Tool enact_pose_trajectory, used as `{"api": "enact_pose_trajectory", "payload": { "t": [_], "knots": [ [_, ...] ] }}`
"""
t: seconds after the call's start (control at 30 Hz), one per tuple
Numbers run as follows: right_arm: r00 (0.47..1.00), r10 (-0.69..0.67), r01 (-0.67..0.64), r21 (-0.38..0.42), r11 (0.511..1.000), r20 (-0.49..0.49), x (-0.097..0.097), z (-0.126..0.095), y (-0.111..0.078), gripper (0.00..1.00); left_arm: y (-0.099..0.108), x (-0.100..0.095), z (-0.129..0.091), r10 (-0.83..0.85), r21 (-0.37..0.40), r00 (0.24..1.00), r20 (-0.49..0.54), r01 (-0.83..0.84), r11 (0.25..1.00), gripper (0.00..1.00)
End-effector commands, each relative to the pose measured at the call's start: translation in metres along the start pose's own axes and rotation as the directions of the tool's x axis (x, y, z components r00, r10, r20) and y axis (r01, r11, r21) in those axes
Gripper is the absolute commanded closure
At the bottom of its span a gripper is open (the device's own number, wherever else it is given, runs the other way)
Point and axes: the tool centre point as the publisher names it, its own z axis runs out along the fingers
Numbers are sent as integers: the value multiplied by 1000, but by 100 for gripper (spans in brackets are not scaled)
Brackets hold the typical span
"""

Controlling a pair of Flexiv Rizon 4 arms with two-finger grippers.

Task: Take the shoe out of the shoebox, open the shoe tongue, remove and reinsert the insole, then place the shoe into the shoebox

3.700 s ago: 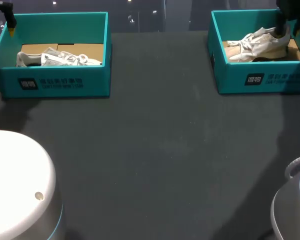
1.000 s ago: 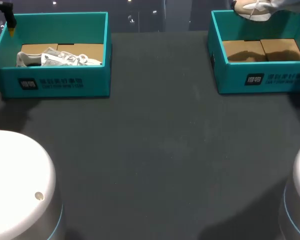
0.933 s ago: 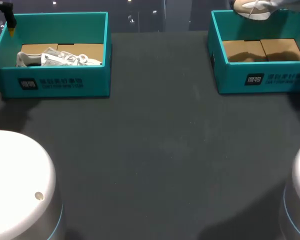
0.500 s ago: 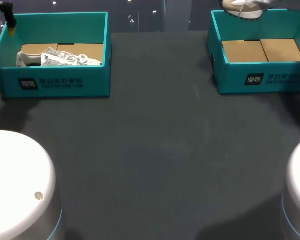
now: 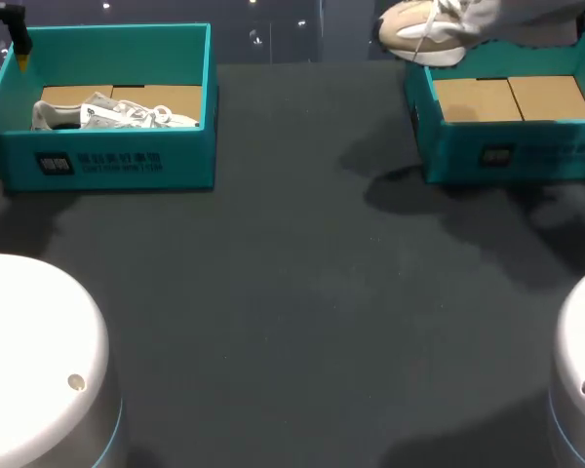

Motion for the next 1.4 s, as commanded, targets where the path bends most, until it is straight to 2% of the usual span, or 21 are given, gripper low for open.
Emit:
{"api": "enact_pose_trajectory", "payload": {
  "t": [0.03, 0.27, 0.87, 1.0, 1.13, 1.4],
  "knots": [
    [1000, 13, -12, -58, 998, 10, 17, -5, -38, 100, -1, 1, 0, 1, -2, 1000, -1, -1, 1000, 0],
    [1000, 8, -7, -25, 1000, 29, 43, -13, -74, 100, -1, 1, 0, 1, -2, 1000, -1, -1, 1000, 0],
    [999, 13, -11, -34, 999, 40, 45, -14, -78, 100, -1, 1, 0, 1, -2, 1000, -1, -1, 1000, 0],
    [996, 37, -34, -37, 999, 86, 56, -13, -102, 100, -1, 1, 0, 1, -2, 1000, -1, -1, 1000, 0],
    [990, 56, -54, -20, 998, 129, 73, -4, -134, 100, -1, 1, 0, 1, -2, 1000, -1, -1, 1000, 0],
    [993, 84, -86, 21, 996, 88, 103, 26, -196, 100, -1, 1, 0, 1, -2, 1000, -1, -1, 1000, 0]
  ]
}}
